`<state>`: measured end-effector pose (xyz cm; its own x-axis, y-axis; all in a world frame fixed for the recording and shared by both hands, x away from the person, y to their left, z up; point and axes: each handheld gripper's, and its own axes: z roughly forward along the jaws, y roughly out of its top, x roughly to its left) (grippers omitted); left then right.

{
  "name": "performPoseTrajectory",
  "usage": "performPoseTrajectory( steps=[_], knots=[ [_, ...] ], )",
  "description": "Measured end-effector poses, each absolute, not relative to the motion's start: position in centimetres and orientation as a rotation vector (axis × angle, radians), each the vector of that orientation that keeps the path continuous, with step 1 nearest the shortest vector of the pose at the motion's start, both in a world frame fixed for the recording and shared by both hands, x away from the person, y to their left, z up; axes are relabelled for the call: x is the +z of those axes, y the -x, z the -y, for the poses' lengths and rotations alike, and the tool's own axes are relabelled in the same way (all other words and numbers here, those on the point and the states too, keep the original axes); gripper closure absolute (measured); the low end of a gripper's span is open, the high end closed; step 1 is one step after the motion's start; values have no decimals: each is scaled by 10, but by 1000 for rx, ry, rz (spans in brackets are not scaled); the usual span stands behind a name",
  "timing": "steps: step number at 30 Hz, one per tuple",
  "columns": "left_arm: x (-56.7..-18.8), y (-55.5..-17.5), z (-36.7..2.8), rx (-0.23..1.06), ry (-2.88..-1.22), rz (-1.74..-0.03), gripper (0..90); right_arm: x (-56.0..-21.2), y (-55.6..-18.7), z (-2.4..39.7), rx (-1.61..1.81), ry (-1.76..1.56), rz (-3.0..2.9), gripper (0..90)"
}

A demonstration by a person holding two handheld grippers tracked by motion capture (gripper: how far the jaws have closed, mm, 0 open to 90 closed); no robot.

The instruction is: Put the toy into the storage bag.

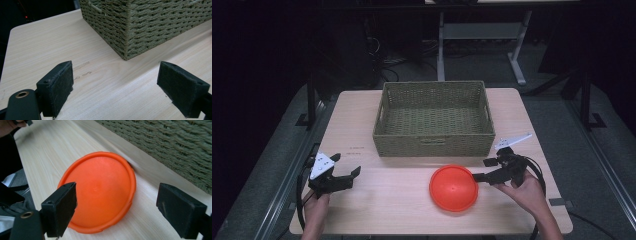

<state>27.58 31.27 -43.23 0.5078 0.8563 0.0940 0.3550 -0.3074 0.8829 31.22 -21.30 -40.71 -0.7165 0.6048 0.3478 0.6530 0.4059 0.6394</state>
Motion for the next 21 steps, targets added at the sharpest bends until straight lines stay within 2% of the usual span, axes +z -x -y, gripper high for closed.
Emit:
performPoseTrajectory(
  steps=[21],
  knots=[
    [-433,-276,-310,728,-1886,-997,130,-436,-323,199,-1085,1185,2601,230]
  ],
)
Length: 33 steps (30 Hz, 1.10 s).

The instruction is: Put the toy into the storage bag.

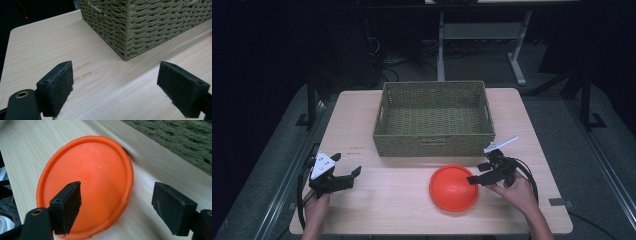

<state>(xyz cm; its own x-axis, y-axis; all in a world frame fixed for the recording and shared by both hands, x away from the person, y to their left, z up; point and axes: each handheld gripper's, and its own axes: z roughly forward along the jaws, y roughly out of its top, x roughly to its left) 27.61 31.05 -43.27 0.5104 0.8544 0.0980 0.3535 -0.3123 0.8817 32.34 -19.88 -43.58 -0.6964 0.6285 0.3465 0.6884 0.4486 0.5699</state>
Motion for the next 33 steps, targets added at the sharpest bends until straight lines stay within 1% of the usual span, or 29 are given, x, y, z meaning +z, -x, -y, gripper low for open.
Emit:
performPoseTrajectory(
  steps=[5,6,14,27,31,32,33],
  knots=[
    [-432,-276,-310,728,-1885,-989,130,-443,-323,199,-1069,1182,2585,248],
    [-432,-276,-310,728,-1887,-989,130,-445,-323,198,-1055,1181,2590,270],
    [-433,-276,-309,727,-1892,-993,130,-454,-325,196,-1033,1179,2585,322],
    [-433,-277,-308,725,-1896,-997,130,-460,-326,193,-1042,1162,2558,391],
    [-433,-276,-307,731,-1896,-993,130,-462,-326,194,-1070,1146,2545,436],
    [-433,-276,-307,731,-1895,-995,130,-463,-327,192,-1072,1133,2544,460],
    [-433,-277,-308,730,-1896,-995,130,-463,-327,192,-1072,1133,2544,460]
  ],
)
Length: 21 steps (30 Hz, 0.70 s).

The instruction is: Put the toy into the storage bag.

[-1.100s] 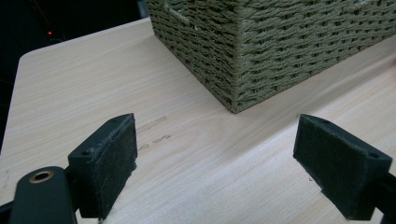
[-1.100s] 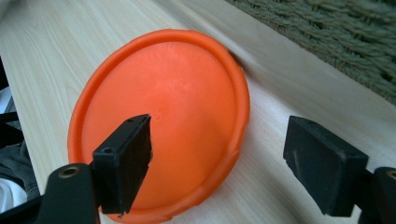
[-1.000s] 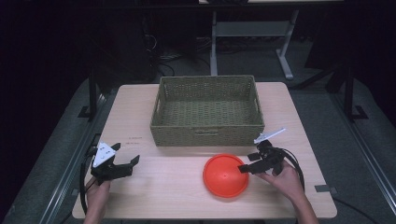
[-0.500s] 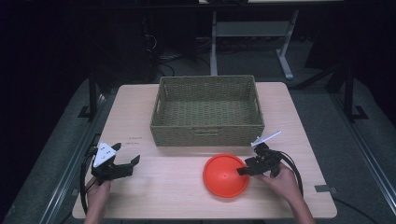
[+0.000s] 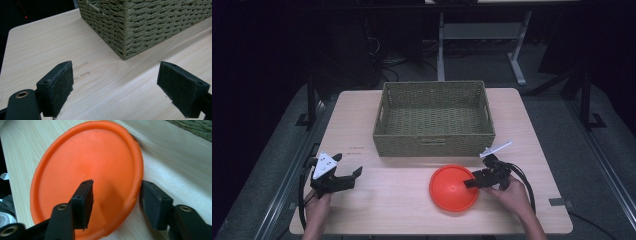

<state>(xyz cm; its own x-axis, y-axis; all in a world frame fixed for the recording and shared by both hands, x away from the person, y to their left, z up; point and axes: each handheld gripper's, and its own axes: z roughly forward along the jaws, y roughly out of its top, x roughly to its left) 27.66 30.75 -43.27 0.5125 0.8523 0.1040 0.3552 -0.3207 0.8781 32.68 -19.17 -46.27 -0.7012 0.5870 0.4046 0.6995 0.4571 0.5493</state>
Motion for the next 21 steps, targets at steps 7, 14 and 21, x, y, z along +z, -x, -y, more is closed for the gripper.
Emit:
performPoseTrajectory(
  steps=[7,14,21],
  knots=[
    [-433,-277,-306,731,-1896,-992,130,-460,-328,188,-1046,1160,2592,610],
    [-431,-275,-305,748,-1885,-990,130,-451,-324,189,-1049,1174,2617,696],
    [-431,-275,-305,746,-1891,-987,130,-431,-321,188,-1115,1158,2579,805]
  ],
)
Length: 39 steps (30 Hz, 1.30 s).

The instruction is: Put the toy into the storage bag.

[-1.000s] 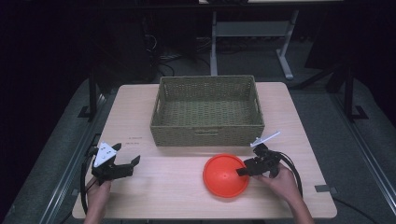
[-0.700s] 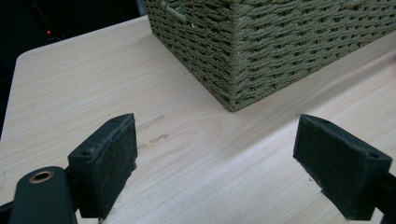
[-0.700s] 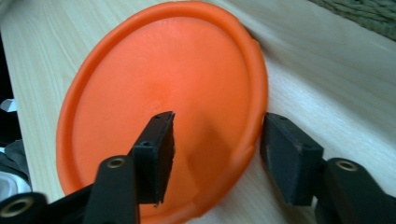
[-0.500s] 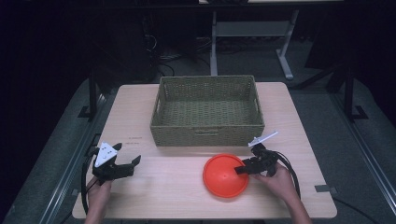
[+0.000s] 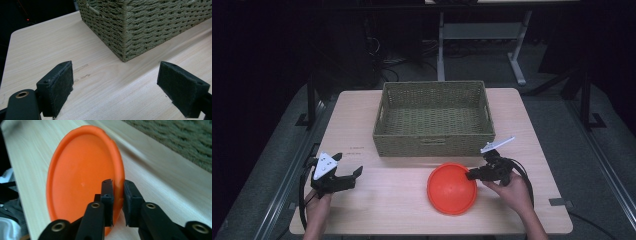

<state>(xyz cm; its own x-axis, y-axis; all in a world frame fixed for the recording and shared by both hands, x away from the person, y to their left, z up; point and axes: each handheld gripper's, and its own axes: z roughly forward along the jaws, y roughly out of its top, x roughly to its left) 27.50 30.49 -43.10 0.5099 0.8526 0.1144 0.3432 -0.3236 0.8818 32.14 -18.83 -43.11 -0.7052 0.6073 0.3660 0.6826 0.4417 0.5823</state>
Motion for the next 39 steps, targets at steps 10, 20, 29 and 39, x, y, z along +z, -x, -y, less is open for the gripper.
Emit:
performPoseTrajectory(
  steps=[10,20,29,39],
  knots=[
    [-431,-275,-305,747,-1895,-984,130,-417,-318,185,-1171,1123,2559,819],
    [-432,-275,-303,745,-1892,-982,130,-404,-313,195,-1261,1128,2484,821],
    [-432,-275,-303,748,-1898,-976,130,-378,-307,201,-1305,1118,2512,822],
    [-433,-275,-303,753,-1905,-971,130,-356,-308,206,-1337,1113,2521,822]
  ],
)
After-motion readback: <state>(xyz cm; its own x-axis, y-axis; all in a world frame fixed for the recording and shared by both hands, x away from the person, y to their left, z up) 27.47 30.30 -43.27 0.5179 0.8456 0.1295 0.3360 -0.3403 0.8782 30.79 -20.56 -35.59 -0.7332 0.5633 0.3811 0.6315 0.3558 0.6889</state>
